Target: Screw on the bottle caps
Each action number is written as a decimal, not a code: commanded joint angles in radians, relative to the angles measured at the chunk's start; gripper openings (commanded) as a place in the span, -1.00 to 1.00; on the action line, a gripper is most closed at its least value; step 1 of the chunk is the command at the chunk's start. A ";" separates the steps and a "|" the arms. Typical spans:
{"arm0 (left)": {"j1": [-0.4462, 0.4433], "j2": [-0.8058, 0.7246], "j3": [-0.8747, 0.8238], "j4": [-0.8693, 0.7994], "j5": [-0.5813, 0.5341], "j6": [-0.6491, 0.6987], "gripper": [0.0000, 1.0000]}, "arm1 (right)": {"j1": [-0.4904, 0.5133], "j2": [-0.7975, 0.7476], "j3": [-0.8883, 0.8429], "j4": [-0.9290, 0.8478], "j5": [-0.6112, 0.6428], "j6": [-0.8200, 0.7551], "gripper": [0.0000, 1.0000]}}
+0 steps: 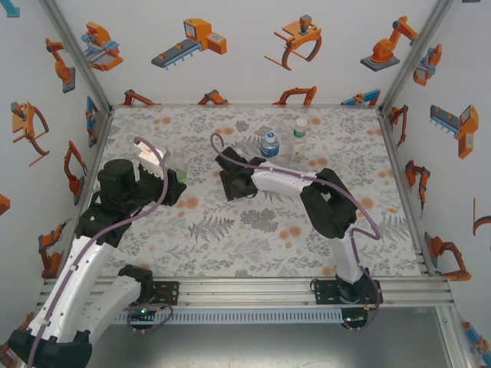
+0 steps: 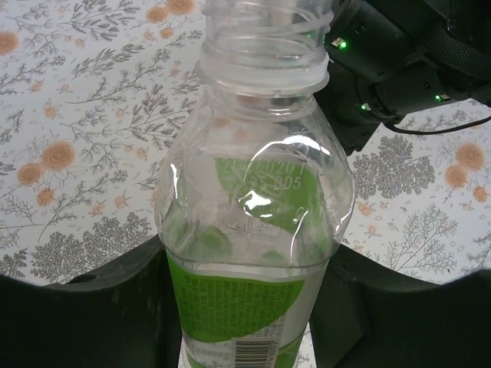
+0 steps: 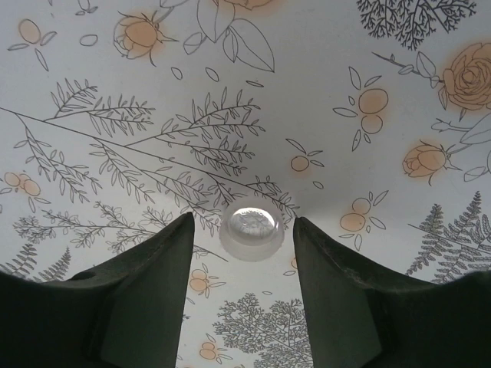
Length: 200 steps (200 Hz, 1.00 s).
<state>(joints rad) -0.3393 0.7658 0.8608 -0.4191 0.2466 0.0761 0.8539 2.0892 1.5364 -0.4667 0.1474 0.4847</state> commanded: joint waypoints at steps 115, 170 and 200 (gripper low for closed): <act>0.005 -0.011 0.006 0.002 0.115 0.036 -1.00 | 0.008 0.030 0.002 -0.015 0.016 0.028 -0.19; 0.005 0.001 -0.002 0.008 0.160 0.065 -1.00 | 0.007 -0.056 -0.071 -0.025 0.039 0.029 -0.26; 0.004 0.029 -0.007 0.063 0.286 0.063 -1.00 | 0.007 -0.143 -0.156 -0.048 0.022 0.029 -0.26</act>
<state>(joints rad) -0.3393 0.7761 0.8604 -0.4133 0.4042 0.1177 0.8551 2.0361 1.4395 -0.4683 0.1585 0.5014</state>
